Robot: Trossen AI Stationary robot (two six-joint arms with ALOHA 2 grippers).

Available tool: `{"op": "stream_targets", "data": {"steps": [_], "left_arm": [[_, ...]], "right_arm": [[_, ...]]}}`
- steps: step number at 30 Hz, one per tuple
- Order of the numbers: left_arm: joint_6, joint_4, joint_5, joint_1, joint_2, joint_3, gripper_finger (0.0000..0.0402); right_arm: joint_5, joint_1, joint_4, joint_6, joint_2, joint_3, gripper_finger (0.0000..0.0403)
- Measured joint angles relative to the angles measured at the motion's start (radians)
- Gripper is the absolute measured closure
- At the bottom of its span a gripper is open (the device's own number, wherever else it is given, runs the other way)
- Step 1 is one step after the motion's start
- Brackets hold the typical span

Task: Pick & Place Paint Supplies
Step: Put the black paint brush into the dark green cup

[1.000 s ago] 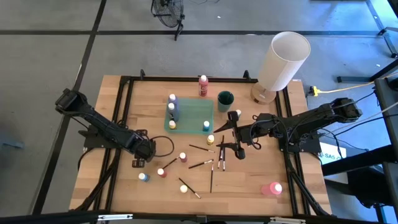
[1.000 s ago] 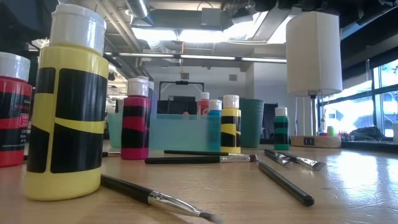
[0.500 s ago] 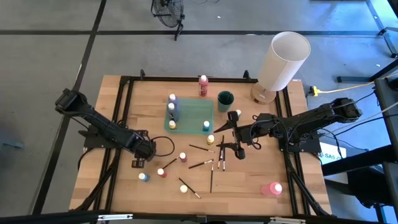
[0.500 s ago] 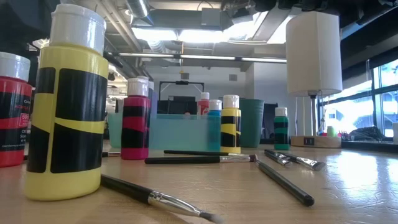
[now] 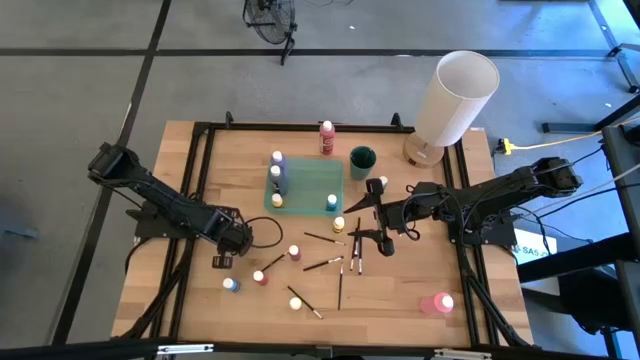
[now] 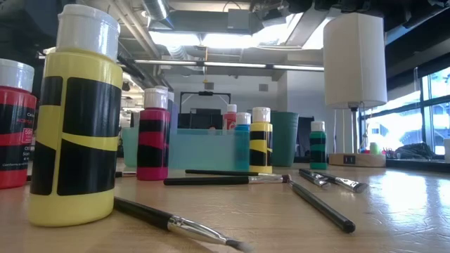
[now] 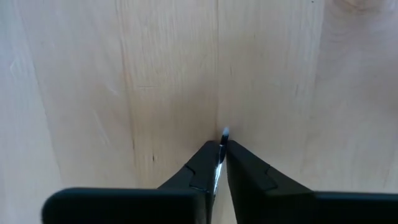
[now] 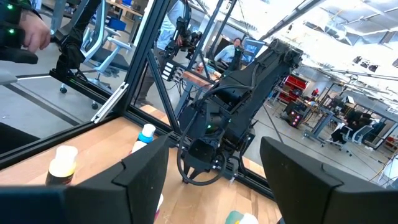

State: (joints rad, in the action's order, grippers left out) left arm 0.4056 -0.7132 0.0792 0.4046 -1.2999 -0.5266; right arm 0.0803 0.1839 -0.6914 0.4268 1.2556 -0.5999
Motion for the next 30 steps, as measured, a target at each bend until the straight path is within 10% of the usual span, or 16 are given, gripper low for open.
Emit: {"op": "stream_targets", "data": {"steps": [30], "left_arm": [[0.025, 0.008, 0.062, -0.002, -0.004, -0.055, 0.0400]], "right_arm": [[0.000, 0.000, 0.008, 0.000, 0.000, 0.000, 0.0146]]}}
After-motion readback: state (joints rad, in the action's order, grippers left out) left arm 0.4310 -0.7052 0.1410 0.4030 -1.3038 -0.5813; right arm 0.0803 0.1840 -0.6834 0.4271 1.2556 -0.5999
